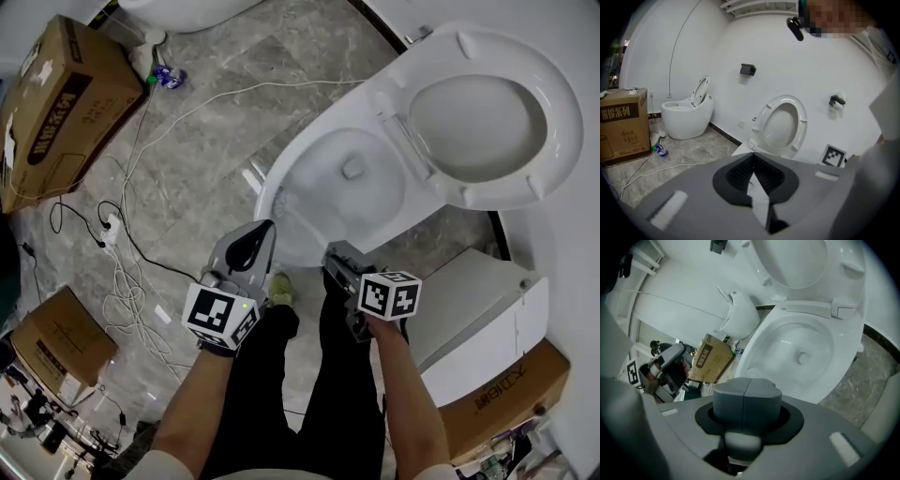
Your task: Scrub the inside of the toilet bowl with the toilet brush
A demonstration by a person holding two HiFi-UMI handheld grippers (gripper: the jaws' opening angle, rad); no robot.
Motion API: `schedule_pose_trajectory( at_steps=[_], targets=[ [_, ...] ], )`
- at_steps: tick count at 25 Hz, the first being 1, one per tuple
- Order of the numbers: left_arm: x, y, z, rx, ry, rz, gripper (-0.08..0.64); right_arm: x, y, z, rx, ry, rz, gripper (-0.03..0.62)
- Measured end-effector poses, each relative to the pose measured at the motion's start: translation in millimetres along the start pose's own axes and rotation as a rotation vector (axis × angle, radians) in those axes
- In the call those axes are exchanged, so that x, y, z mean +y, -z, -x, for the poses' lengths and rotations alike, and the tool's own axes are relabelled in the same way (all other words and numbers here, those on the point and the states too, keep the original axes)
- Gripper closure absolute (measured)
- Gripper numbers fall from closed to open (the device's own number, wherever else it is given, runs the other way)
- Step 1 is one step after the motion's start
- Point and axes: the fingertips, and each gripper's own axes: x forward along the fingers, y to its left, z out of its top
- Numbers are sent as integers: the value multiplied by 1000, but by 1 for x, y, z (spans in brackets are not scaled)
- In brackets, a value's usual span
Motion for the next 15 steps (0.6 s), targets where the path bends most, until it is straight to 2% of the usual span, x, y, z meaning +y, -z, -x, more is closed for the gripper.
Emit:
schedule_pose_trajectory(
  at_steps=[10, 15],
  targets=[
    [-11, 0, 1, 18, -22, 32, 554, -6, 15, 26, 347, 16, 331, 423],
    [-17, -5, -5, 17, -35, 41, 554, -17, 11, 42, 465, 41, 453, 423]
  ],
)
